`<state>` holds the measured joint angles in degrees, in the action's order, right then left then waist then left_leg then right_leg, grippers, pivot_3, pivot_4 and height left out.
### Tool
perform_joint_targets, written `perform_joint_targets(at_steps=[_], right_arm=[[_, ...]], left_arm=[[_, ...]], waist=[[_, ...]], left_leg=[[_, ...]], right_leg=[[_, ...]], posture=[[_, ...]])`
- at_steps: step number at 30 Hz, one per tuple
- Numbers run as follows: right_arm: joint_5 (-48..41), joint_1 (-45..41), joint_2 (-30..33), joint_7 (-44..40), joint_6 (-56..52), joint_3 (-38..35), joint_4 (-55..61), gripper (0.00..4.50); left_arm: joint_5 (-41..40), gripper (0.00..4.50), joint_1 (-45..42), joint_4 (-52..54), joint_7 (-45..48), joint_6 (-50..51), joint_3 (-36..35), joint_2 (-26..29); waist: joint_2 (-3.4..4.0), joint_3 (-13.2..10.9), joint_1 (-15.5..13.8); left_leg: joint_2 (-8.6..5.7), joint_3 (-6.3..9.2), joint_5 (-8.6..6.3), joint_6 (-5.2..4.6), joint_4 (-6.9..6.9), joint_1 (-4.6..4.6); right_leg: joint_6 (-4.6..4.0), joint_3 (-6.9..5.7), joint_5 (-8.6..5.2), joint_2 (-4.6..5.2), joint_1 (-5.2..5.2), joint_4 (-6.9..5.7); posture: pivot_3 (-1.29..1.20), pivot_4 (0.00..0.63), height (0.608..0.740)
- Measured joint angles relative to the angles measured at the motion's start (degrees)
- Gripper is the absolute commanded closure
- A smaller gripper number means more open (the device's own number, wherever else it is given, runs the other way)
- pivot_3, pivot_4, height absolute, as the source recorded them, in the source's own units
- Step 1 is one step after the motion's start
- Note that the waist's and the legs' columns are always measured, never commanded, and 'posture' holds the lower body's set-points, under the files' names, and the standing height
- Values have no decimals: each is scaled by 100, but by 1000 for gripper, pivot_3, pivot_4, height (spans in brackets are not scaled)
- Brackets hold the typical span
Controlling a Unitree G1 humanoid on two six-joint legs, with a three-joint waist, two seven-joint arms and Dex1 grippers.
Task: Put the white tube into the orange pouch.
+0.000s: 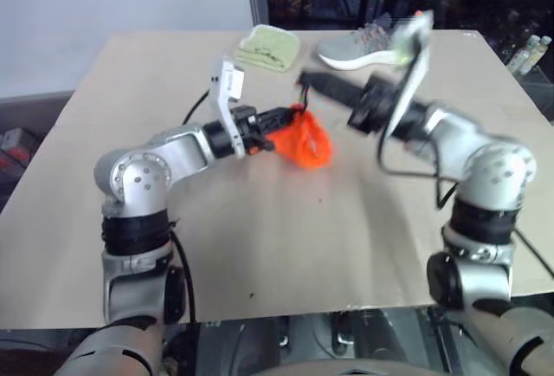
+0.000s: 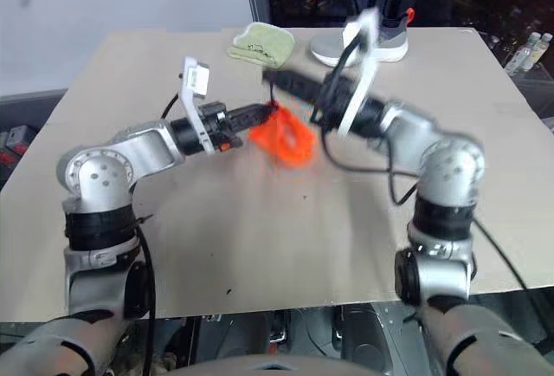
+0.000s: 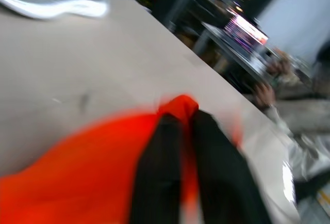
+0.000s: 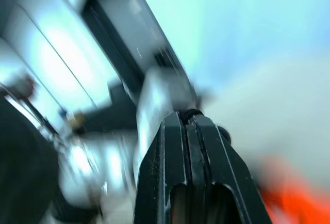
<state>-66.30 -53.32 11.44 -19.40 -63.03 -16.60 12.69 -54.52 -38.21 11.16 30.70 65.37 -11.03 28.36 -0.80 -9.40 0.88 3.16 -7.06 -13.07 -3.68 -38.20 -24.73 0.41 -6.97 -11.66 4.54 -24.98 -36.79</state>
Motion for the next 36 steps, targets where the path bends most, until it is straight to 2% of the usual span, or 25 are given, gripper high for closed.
perform_joint_targets(at_steps=[1, 2, 6, 8, 12, 17, 21, 24, 36], right_arm=[[-70, -135, 67, 6, 20, -59, -103, 4500], [-125, -284, 136, 11, 29, -67, -325, 4500], [-156, -709, 440, 8, 52, -75, -1011, 4500], [-154, -925, 618, -7, 57, -90, -1224, 4500], [-171, -1425, 950, -107, -16, -60, -1484, 4500], [-272, -1451, 1112, -158, -315, 17, -1486, 4500], [-401, -1437, 1405, -278, -739, 117, -1473, 4500], [-381, -1346, 1666, -462, -954, 308, -1397, 4500], [405, -1123, 2904, -1752, -1161, 1143, -1088, 4500]], left_arm=[[-11, 2650, 44, 66, 104, -9, 26, 32], [-2, 2022, 98, 158, 229, -75, 57, 71], [360, 2022, 524, 547, 960, -674, 456, 563], [533, 2022, 693, 625, 1214, -956, 586, 634], [885, 2022, 467, 618, 1236, -1721, 715, 181], [1154, 2022, -72, 579, 1056, -2146, 734, -82], [1389, 2022, -677, 69, 1012, -2482, 846, -402], [1393, 2022, -993, 43, 1194, -2655, 839, -321], [1851, 2022, -908, -141, 1770, -3132, 991, -32]], waist=[[0, 0, -9], [0, 0, -11], [2, -1, -7], [3, -2, -14], [2, -3, -62], [2, -2, -34], [1, -3, -36], [1, -3, -30], [1, -3, -30]], left_leg=[[0, 1, 0, 0, 0, 0], [-1, -1, 0, 0, 0, -2], [-4, -17, -1, -3, 1, -2], [-3, -20, -2, -3, 3, -6], [-3, -18, -3, -6, 2, -16], [-3, -30, -5, -11, 2, -12], [-2, -31, -5, -11, 2, -15], [-2, -36, -8, -15, 2, -11], [-1, -36, -9, -16, 1, -11]], right_leg=[[0, -1, 0, 0, 1, 1], [0, 0, 0, 2, 0, 2], [0, 12, 1, 4, -5, 1], [0, 14, 1, 4, -12, 1], [0, 11, 1, 6, -15, 4], [1, 20, 2, 5, -15, 3], [1, 19, 2, 3, -17, 4], [1, 24, 1, 3, -17, 4], [3, 25, 0, 3, -19, 4]], posture=[[0, 150, 740], [0, 150, 740], [0, 150, 740], [0, 150, 740], [0, 150, 740], [0, 150, 740], [0, 150, 740], [0, 150, 740], [0, 150, 740]])
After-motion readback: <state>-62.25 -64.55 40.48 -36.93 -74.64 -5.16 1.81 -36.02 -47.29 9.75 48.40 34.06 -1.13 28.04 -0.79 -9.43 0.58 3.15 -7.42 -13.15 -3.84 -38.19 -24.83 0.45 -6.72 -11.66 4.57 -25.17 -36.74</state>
